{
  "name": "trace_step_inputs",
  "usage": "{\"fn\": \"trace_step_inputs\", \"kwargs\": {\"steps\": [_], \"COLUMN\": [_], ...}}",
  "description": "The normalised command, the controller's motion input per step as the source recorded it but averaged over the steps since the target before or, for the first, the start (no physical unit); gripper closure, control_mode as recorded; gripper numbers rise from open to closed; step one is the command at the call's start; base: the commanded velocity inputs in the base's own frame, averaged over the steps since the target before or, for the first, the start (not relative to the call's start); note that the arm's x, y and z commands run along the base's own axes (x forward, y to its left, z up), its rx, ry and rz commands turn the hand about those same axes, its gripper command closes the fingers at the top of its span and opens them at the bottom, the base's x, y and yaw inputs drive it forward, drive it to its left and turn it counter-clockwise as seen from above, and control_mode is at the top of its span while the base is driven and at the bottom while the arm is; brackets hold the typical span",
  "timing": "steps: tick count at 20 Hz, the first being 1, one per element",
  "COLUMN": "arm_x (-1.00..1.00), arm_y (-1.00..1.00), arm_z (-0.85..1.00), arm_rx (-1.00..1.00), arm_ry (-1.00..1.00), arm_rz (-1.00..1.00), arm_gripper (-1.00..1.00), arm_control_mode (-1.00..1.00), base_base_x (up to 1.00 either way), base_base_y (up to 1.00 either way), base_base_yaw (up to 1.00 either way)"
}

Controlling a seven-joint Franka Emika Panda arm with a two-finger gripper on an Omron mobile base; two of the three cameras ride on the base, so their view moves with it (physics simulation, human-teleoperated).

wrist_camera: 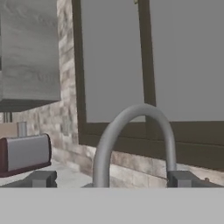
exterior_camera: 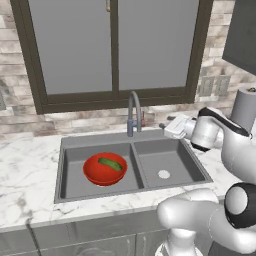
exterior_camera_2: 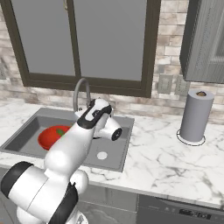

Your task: Pick the cucumber from the cabinet and place it in the bowl. Then pick the bowl and place it in the sink. Then turn on the sink facuet.

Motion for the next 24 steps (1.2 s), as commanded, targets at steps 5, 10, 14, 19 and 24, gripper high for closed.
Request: {"fn": "trace_step_inputs", "kwargs": {"steps": [5,10,14,19,24], "arm_x": [0.17,0.21,0.18,0.09,0.05], "arm_y": [0.0,0.0,0.0,0.02,0.13], "arm_z": [0.0,0.0,0.04,0.0,0.0], "arm_rx": [0.02,0.0,0.0,0.0,0.0], "arm_ry": [0.0,0.0,0.0,0.0,0.0], "arm_rz": [0.0,0.0,0.0,0.0,0.0], "arm_gripper": [-1.0,-1.0,-1.0,-1.0,-1.0], "arm_control_mode": [-1.0,-1.0,-1.0,-1.0,-1.0], "base_base_x": [0.0,0.0,0.0,0.0,0.0], "base_base_y": [0.0,0.0,0.0,0.0,0.0], "base_base_yaw": [0.0,0.0,0.0,0.0,0.0]}}
